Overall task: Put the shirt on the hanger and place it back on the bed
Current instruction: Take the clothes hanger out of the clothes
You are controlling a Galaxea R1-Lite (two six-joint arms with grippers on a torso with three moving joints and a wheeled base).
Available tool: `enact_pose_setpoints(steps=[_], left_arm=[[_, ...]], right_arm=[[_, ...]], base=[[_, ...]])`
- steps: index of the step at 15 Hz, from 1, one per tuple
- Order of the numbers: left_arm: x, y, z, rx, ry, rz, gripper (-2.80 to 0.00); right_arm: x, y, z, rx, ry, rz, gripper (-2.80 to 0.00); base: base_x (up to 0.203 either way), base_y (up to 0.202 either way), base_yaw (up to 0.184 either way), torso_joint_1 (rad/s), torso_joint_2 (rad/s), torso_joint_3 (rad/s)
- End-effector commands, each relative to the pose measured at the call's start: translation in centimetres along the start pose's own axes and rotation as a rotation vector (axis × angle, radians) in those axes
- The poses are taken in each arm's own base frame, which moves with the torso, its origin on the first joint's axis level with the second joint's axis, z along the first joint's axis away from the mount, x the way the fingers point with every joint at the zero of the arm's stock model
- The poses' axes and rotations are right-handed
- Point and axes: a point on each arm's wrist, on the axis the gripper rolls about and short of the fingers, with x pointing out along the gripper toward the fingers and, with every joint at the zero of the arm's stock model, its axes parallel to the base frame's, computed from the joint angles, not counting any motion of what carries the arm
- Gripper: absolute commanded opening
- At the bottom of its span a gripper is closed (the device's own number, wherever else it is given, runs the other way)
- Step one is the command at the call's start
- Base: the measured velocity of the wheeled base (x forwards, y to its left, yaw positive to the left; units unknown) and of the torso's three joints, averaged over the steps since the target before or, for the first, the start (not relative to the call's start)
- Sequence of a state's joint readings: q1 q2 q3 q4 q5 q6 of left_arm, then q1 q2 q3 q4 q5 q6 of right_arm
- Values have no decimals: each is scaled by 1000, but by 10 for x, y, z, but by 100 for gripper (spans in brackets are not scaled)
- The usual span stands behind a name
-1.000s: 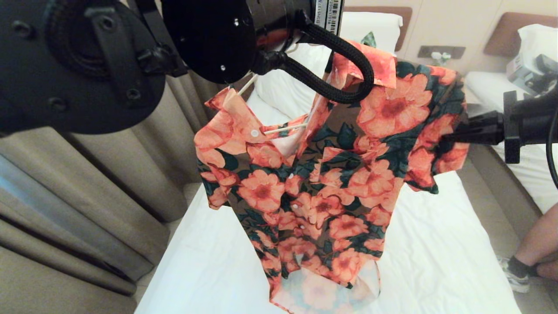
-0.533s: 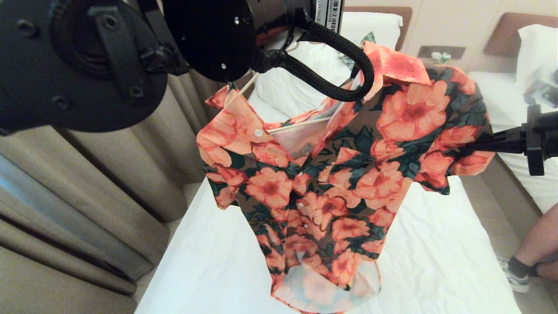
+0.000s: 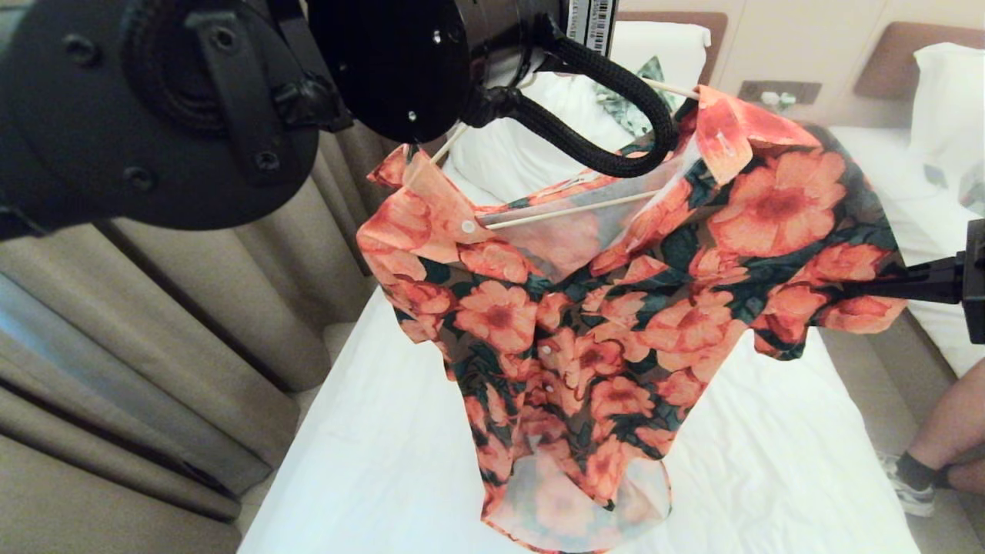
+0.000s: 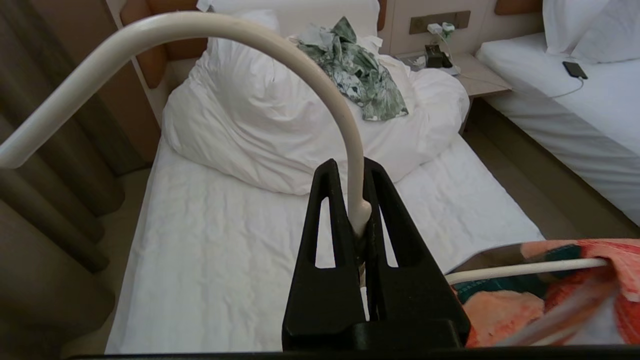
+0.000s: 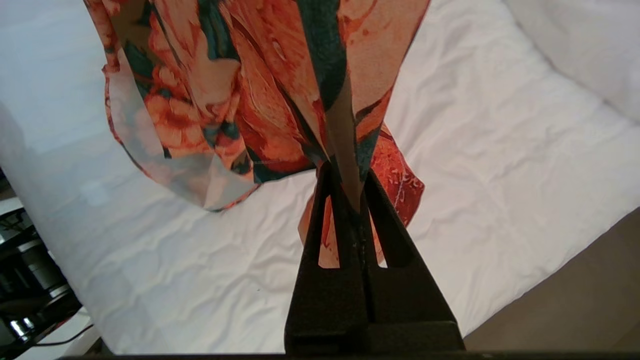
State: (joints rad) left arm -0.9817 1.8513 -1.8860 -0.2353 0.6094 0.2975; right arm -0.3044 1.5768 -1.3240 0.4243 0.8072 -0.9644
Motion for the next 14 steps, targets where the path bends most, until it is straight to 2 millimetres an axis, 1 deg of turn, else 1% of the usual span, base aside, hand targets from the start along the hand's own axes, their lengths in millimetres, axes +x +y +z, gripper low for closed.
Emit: enact_pose_setpoints(steps=[1,5,7,12,13,14], left_arm=[[2,-1,0,3,-2,5,-280],[2,-2,-2,9,2,5,-280],[2,-2,-2,9,2,5,-280],[1,-9,-3,8,4,-15,-280],[0,-13,-4,8,6,-23,-280],[-1,-16,-4,9,8,-31,-280]], right_arm=[[-1,2,-8,21,16,3,-280],[-1,0,-20,52,37,0,-280],[0,-2,-23,54,39,-7,-280],[-5,-1,-16,29,6,-14,-280],[-6,-1,-14,25,-9,-9,0],[-8,0,-12,20,-16,-9,0]], base=[[0,0,0,0,0,0],[0,0,0,0,0,0],[0,0,0,0,0,0],[0,0,0,0,0,0],[0,0,0,0,0,0],[0,0,0,0,0,0]])
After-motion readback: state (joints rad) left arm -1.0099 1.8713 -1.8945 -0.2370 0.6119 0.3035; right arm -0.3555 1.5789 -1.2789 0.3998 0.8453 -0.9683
